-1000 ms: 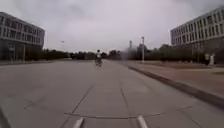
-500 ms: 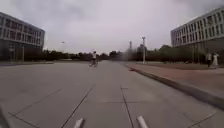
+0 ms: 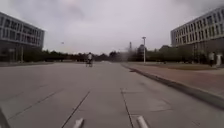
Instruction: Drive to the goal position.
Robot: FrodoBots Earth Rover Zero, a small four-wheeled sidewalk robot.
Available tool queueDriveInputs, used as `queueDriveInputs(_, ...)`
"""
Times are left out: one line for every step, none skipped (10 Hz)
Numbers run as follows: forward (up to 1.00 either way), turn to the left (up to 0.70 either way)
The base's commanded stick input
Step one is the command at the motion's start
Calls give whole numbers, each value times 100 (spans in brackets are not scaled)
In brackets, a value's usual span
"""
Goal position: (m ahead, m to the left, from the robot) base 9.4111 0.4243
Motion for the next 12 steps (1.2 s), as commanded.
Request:
queueDriveInputs(70, 0)
queueDriveInputs(70, 0)
queueDriveInputs(70, 0)
queueDriveInputs(70, 0)
queueDriveInputs(70, 0)
queueDriveInputs(70, 0)
queueDriveInputs(70, 0)
queueDriveInputs(70, 0)
queueDriveInputs(70, 0)
queueDriveInputs(70, 0)
queueDriveInputs(70, 0)
queueDriveInputs(70, 0)
